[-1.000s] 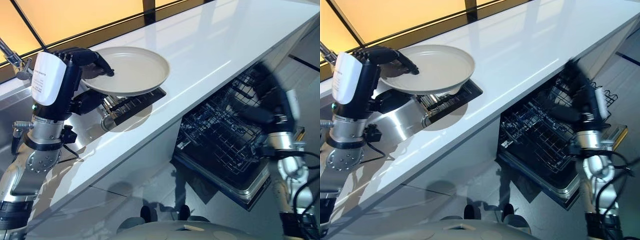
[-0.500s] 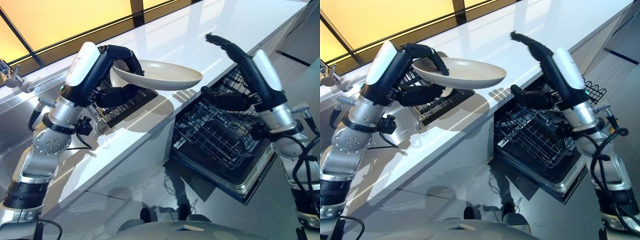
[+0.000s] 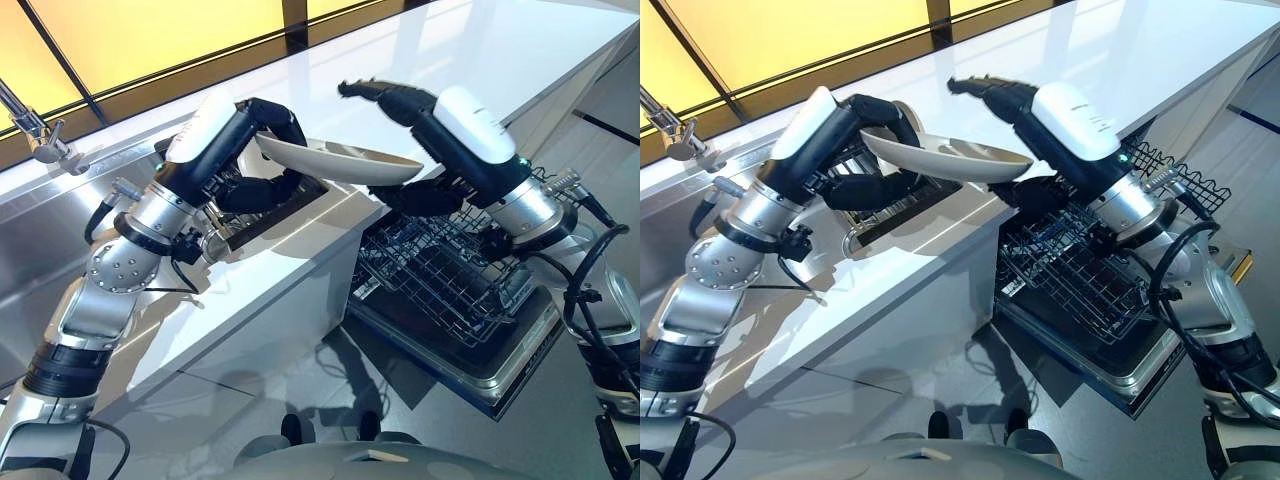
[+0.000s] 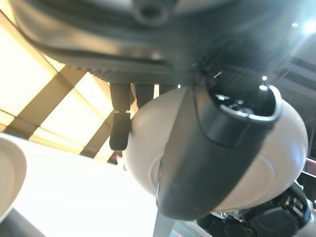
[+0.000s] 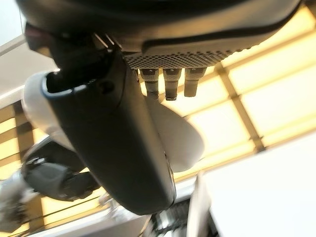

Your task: Pick up plates and place into dishwasher.

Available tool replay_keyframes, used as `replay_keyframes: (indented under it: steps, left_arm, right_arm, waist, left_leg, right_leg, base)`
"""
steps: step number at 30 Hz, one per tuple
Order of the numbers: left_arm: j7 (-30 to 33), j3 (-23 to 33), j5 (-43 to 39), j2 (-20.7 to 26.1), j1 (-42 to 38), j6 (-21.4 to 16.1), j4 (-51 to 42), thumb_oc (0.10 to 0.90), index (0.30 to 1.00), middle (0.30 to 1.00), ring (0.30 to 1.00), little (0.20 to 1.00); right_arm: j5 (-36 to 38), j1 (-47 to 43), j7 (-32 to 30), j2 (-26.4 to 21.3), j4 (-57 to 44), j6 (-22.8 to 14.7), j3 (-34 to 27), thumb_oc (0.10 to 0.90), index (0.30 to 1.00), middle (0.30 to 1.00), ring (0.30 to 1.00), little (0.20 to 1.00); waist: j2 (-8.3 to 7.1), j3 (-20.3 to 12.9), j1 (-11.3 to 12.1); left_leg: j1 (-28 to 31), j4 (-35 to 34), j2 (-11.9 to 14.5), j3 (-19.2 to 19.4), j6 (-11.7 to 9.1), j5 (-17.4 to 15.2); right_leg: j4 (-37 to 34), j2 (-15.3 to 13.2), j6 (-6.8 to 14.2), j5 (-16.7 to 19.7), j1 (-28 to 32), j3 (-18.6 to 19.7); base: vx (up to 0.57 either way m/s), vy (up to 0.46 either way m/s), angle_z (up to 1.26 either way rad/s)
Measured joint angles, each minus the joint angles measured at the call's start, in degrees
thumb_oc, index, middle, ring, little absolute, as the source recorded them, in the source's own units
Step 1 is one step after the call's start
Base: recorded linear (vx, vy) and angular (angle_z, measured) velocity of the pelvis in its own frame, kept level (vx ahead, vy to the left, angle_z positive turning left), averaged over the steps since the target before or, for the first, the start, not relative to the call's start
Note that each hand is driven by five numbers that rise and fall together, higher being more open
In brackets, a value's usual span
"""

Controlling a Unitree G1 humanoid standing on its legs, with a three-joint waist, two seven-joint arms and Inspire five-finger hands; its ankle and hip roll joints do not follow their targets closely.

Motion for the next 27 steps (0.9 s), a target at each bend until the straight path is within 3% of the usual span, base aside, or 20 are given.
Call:
replay_keyframes:
  steps: [3, 4, 5, 6, 7, 13, 21, 22, 23, 24, 25, 27]
  left_arm:
    - [-0.5, -0.7, 0.1, 0.0, 0.0, 0.7, 1.0, 0.1, 0.3, 0.3, 0.3, 0.2]
    - [-0.5, -1.1, 0.1, 0.0, 0.0, 0.7, 1.6, 0.1, 0.3, 0.3, 0.3, 0.2]
    - [-0.5, -1.2, 0.1, 0.0, 0.0, 0.7, 1.9, 0.1, 0.3, 0.3, 0.3, 0.2]
    - [-0.5, -1.5, 0.0, 0.0, 0.0, 0.7, 2.2, 0.1, 0.3, 0.3, 0.3, 0.2]
    - [-0.5, -1.7, 0.0, 0.0, 0.0, 0.8, 2.4, 0.1, 0.3, 0.3, 0.3, 0.2]
    - [0.0, -1.7, 0.0, 0.0, -0.1, 0.8, 4.1, 0.1, 0.3, 0.3, 0.3, 0.2]
    - [4.6, -1.8, 1.0, -0.3, -0.6, 0.7, 3.7, 0.116, 0.314, 0.314, 0.314, 0.216]
    - [5.6, -1.8, 1.4, -0.3, -0.6, 0.5, 3.5, 0.144, 0.338, 0.338, 0.338, 0.244]
    - [6.2, -1.8, 1.6, -0.3, -0.6, 0.4, 3.4, 0.295, 0.467, 0.467, 0.467, 0.395]
    - [6.8, -1.8, 2.2, -0.4, -0.6, 0.4, 3.1, 0.361, 0.524, 0.524, 0.524, 0.461]
    - [7.6, -1.8, 2.7, -0.4, -0.6, 0.4, 2.7, 0.8, 0.9, 0.9, 0.9, 0.9]
    - [9.1, -1.8, 3.4, -0.4, -0.6, 0.5, 1.6, 0.8, 0.9, 0.9, 0.9, 0.9]
  right_arm:
    - [3.9, -0.8, 4.1, 0.0, 0.0, 3.4, 2.3, 0.8, 0.9, 0.9, 0.9, 0.9]
    - [4.5, -1.3, 4.4, 0.0, 0.1, 4.5, 3.2, 0.501, 0.644, 0.644, 0.644, 0.601]
    - [4.6, -1.7, 4.5, 0.0, 0.1, 4.9, 3.7, 0.501, 0.644, 0.644, 0.644, 0.601]
    - [5.0, -1.9, 4.7, 0.0, 0.1, 5.3, 4.2, 0.232, 0.413, 0.413, 0.413, 0.332]
    - [5.6, -2.0, 4.8, 0.0, 0.1, 5.7, 4.6, 0.1, 0.3, 0.3, 0.3, 0.2]
    - [5.6, -2.7, 3.7, 2.0, 1.6, 7.0, 6.1, 0.1, 0.3, 0.3, 0.3, 0.2]
    - [2.1, -2.2, -4.0, 4.5, 2.4, 5.3, 6.3, 0.1, 0.3, 0.3, 0.3, 0.2]
    - [1.5, -1.9, -5.4, 4.5, 2.4, 4.4, 6.3, 0.1, 0.3, 0.3, 0.3, 0.2]
    - [0.9, -1.7, -6.4, 4.5, 2.4, 3.9, 6.3, 0.1, 0.3, 0.3, 0.3, 0.2]
    - [0.2, -1.2, -7.8, 4.5, 2.3, 3.3, 6.3, 0.1, 0.3, 0.3, 0.3, 0.2]
    - [-0.4, -0.7, -9.4, 4.5, 2.3, 2.6, 6.3, 0.1, 0.3, 0.3, 0.3, 0.2]
    - [-1.0, 0.0, -12.5, 4.5, 2.3, 1.4, 6.3, 0.1, 0.3, 0.3, 0.3, 0.2]
  waist:
    - [-0.01, 0.0, 0.1]
    - [-0.01, 0.0, 0.2]
    - [-0.02, 0.0, 0.2]
    - [-0.04, 0.0, 0.3]
    - [-0.08, 0.0, 0.3]
    - [-0.17, 0.1, 0.5]
    - [-0.2, 0.1, 0.4]
    - [-0.2, 0.1, 0.4]
    - [-0.2, 0.1, 0.4]
    - [-0.2, 0.1, 0.5]
    - [-0.2, 0.1, 0.5]
    - [-0.22, 0.1, 0.5]
  left_leg:
    - [0.0, 0.0, 0.0, -0.2, 0.0, 0.1]
    - [0.0, 0.0, 0.0, -0.3, 0.0, 0.1]
    - [0.0, 0.0, 0.0, -0.3, 0.0, 0.1]
    - [0.0, 0.0, 0.0, -0.4, 0.0, 0.1]
    - [0.0, 0.0, 0.0, -0.5, 0.0, 0.1]
    - [0.0, 0.0, 0.0, -0.6, 0.0, 0.2]
    - [0.0, 0.0, -0.1, -0.7, 0.0, 0.3]
    - [0.0, 0.0, -0.1, -0.8, 0.0, 0.3]
    - [0.0, 0.0, -0.1, -0.8, 0.0, 0.3]
    - [0.0, 0.0, 0.0, -0.8, 0.0, 0.3]
    - [0.0, 0.0, 0.0, -0.8, 0.0, 0.3]
    - [0.0, 0.0, -0.1, -0.8, 0.0, 0.3]
  right_leg:
    - [0.0, 0.0, 0.0, 0.0, 0.1, -0.1]
    - [0.0, 0.0, 0.0, 0.0, 0.1, -0.2]
    - [0.0, 0.0, 0.0, 0.0, 0.1, -0.2]
    - [0.0, 0.0, 0.0, 0.0, 0.1, -0.2]
    - [0.0, 0.0, 0.0, 0.0, 0.2, -0.2]
    - [0.0, -0.1, 0.0, 0.0, 0.3, -0.6]
    - [0.0, -0.1, 0.0, 0.0, 0.3, -0.8]
    - [0.0, -0.1, 0.0, 0.0, 0.3, -0.9]
    - [0.0, -0.1, 0.0, 0.0, 0.3, -0.9]
    - [0.0, -0.1, 0.0, 0.0, 0.3, -0.9]
    - [0.0, -0.1, 0.0, 0.0, 0.4, -0.9]
    - [0.0, -0.1, 0.0, 0.0, 0.4, -1.0]
  base:
    - [0.0, -0.002, 0.03]
    - [0.01, -0.003, 0.04]
    - [0.0, 0.0, 0.0]
    - [0.02, -0.001, 0.03]
    - [0.02, 0.0, 0.03]
    - [0.01, 0.001, 0.01]
    - [0.0, 0.0, 0.0]
    - [0.0, 0.0, 0.0]
    - [0.0, 0.0, 0.0]
    - [0.0, 0.0, 0.0]
    - [0.0, 0.0, 0.0]
    - [0.0, 0.0, 0.0]
